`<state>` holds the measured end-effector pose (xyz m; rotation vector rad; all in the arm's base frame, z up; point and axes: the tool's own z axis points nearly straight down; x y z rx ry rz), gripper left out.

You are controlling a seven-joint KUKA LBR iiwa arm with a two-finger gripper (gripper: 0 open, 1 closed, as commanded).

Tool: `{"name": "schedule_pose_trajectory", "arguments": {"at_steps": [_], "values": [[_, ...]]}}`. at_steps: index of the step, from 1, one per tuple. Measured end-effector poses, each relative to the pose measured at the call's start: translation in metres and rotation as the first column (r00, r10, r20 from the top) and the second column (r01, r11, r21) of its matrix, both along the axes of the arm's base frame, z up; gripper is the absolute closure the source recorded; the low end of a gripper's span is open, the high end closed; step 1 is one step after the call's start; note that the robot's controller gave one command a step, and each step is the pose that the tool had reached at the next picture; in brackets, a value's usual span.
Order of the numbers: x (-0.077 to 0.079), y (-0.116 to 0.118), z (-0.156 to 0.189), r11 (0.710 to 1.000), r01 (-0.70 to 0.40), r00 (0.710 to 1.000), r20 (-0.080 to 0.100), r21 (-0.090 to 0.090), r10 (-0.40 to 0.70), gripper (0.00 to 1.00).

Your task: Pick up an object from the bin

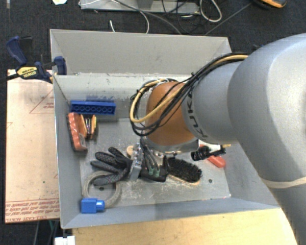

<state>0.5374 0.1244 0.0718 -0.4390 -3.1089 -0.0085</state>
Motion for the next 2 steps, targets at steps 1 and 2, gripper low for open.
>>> {"name": "schedule_pose_trajectory", "arguments": {"at_steps": [1, 2], "values": [[0.0013, 0.0038, 0.0001, 1.0, 0.026, 1.0, 0.002, 0.0, -0.026, 1.0], [-0.0062, -0.0009, 0.0004, 0.986, 0.168, 0.986, 0.006, 0.005, -0.168, 1.0]]}}
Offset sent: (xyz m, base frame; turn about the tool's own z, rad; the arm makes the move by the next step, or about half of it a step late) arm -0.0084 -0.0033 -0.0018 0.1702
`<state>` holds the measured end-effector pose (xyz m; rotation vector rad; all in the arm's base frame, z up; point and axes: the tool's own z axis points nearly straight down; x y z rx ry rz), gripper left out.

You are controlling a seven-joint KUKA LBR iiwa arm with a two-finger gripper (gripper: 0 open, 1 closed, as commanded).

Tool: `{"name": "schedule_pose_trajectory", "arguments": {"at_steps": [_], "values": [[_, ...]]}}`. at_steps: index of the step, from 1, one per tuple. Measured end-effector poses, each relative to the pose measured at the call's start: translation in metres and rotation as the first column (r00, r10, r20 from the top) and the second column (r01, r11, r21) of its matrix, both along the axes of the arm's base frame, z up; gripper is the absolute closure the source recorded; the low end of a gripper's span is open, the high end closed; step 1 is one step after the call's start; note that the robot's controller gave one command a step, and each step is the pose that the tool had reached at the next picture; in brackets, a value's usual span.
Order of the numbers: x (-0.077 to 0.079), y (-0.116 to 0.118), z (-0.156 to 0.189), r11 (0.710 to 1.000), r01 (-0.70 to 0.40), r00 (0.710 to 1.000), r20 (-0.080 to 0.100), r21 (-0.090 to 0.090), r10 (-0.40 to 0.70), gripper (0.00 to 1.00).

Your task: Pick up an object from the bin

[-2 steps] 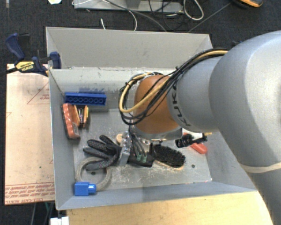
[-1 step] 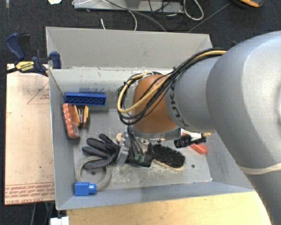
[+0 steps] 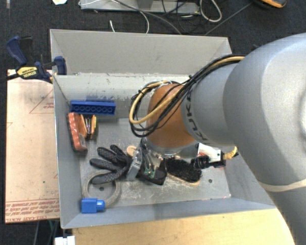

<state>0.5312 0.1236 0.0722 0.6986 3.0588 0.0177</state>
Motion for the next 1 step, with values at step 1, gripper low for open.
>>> {"name": "schedule_pose_trajectory", "arguments": {"at_steps": [1], "values": [[0.0, -0.0001, 0.0, 1.0, 0.001, 1.0, 0.0, 0.0, -0.001, 1.0]]}}
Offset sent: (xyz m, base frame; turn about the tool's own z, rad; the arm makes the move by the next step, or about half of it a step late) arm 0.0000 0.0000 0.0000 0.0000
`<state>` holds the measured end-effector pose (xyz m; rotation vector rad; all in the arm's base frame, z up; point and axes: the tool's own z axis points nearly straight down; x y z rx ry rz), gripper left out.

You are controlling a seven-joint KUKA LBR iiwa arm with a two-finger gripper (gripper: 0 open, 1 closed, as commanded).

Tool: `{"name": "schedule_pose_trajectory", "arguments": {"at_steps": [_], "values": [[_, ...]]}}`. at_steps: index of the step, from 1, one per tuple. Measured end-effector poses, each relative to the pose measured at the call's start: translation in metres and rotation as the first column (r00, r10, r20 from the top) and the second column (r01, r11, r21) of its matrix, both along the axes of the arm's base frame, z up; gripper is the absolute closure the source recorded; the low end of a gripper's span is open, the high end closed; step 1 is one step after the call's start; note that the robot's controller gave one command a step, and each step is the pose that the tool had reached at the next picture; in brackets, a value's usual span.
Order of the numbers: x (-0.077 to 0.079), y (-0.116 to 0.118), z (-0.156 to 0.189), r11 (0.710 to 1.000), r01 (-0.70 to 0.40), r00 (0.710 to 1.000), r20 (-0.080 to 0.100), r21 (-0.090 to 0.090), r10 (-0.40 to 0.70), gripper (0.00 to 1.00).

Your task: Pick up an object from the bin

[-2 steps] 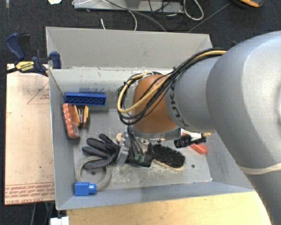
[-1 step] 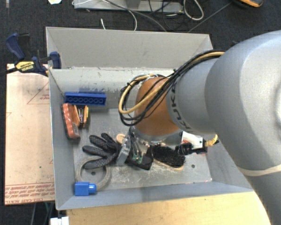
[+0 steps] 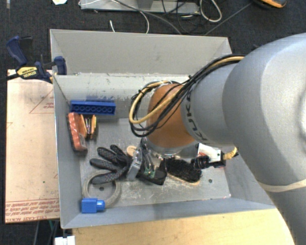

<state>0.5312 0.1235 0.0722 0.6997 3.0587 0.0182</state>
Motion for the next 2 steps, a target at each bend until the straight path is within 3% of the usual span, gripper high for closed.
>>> {"name": "schedule_pose_trajectory", "arguments": {"at_steps": [2], "values": [[0.0, 0.0, 0.0, 1.0, 0.0, 1.0, 0.0, 0.0, 0.0, 1.0]]}}
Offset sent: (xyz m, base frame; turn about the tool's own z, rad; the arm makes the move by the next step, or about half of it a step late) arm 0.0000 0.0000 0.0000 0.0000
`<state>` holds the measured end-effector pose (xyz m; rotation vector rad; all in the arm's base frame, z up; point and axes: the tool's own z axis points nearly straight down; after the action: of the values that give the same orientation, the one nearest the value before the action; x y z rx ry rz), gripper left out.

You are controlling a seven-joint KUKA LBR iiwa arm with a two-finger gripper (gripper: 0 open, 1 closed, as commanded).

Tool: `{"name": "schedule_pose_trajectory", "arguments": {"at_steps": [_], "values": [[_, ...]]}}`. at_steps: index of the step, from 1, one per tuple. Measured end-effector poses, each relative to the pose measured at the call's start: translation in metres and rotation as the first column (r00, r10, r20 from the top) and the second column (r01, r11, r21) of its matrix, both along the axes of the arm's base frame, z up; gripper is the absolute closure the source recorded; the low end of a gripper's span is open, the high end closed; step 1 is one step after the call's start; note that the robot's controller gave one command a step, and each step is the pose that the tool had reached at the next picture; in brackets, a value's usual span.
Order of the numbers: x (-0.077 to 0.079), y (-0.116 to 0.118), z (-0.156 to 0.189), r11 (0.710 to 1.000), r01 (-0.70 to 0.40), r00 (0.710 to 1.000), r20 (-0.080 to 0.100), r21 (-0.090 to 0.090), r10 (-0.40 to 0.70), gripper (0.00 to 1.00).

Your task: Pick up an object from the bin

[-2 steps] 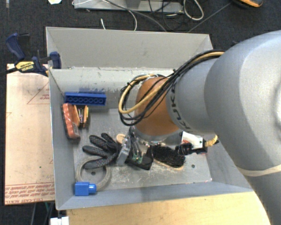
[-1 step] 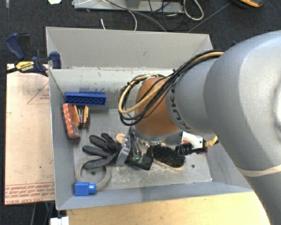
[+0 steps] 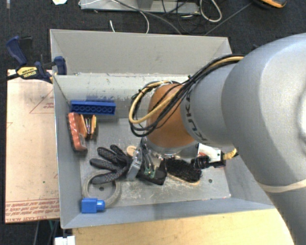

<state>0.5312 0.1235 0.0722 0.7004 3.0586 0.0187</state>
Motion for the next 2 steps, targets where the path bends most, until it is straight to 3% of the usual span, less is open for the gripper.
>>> {"name": "schedule_pose_trajectory", "arguments": {"at_steps": [2], "values": [[0.0, 0.0, 0.0, 1.0, 0.0, 1.0, 0.0, 0.0, 0.0, 1.0]]}}
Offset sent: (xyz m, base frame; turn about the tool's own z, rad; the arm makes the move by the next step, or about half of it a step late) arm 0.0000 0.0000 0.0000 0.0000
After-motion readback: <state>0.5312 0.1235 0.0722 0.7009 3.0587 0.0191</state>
